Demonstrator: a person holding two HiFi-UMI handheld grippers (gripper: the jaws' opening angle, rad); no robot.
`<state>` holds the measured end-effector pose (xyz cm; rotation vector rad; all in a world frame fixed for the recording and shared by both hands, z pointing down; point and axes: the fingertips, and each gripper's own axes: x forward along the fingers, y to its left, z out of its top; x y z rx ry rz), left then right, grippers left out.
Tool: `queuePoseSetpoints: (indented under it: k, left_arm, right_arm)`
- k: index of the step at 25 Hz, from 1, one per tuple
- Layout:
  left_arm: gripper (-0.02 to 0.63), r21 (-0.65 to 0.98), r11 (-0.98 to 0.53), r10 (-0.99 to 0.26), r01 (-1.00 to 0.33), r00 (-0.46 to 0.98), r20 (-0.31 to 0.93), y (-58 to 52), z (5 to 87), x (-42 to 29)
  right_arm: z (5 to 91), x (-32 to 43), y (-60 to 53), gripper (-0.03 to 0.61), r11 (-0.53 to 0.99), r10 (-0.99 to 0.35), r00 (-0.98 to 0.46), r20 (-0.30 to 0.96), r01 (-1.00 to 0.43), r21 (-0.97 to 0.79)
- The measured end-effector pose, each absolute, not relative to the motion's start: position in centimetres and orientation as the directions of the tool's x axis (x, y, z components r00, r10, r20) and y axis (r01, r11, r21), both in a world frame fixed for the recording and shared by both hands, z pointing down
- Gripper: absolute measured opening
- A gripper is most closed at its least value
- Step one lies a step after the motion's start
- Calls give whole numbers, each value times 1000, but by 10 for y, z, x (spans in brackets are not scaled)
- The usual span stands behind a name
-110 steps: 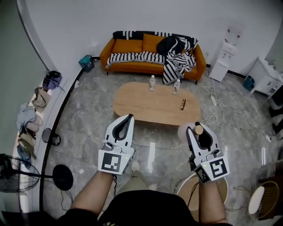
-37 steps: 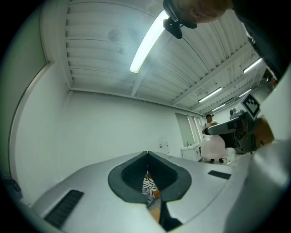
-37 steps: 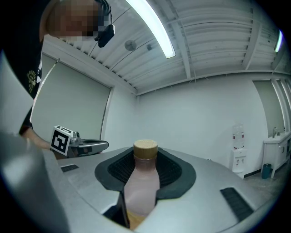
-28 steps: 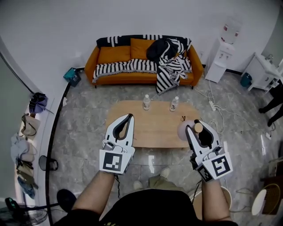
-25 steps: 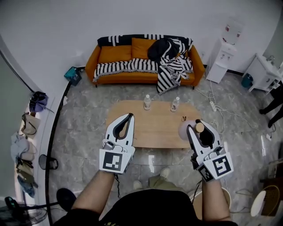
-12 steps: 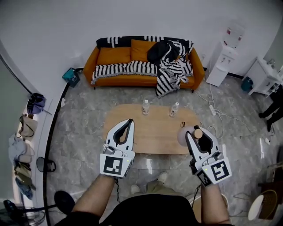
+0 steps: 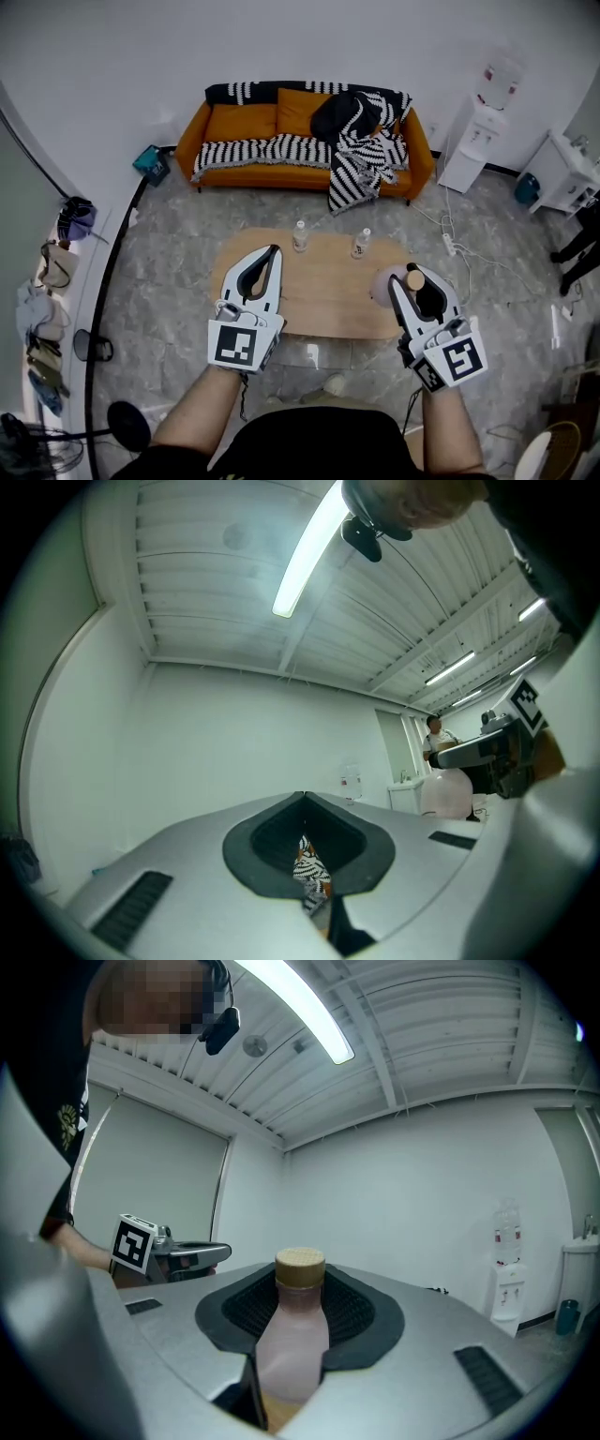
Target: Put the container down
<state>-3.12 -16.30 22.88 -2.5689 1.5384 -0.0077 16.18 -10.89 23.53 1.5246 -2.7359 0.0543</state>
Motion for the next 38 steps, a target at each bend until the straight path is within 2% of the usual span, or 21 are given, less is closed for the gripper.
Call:
queuePoseSetpoints:
  k: [11, 16, 28, 35, 38]
  left_arm:
    - [14, -145, -433, -891, -890, 447, -83, -182, 233, 15]
    - [14, -167, -412, -905, -896, 424, -42, -203, 238, 5]
    - [14, -165, -482, -872, -861, 489, -5, -282, 253, -2]
    - [14, -157, -507, -859, -848, 513, 1, -315, 270, -2]
    - [14, -146, -515, -850, -845, 525, -37, -322, 279, 4]
  right_arm:
    - [253, 201, -149, 149, 582, -812, -582, 44, -813, -32]
    - [260, 196, -169, 149, 584, -809, -586, 53, -811, -40]
    - [265, 183, -229, 149, 526, -847, -528, 62, -849, -48]
    - [285, 180, -256, 149, 510, -853, -512, 99, -859, -52]
    - [299, 180, -264, 149, 505, -852, -508, 124, -861, -61]
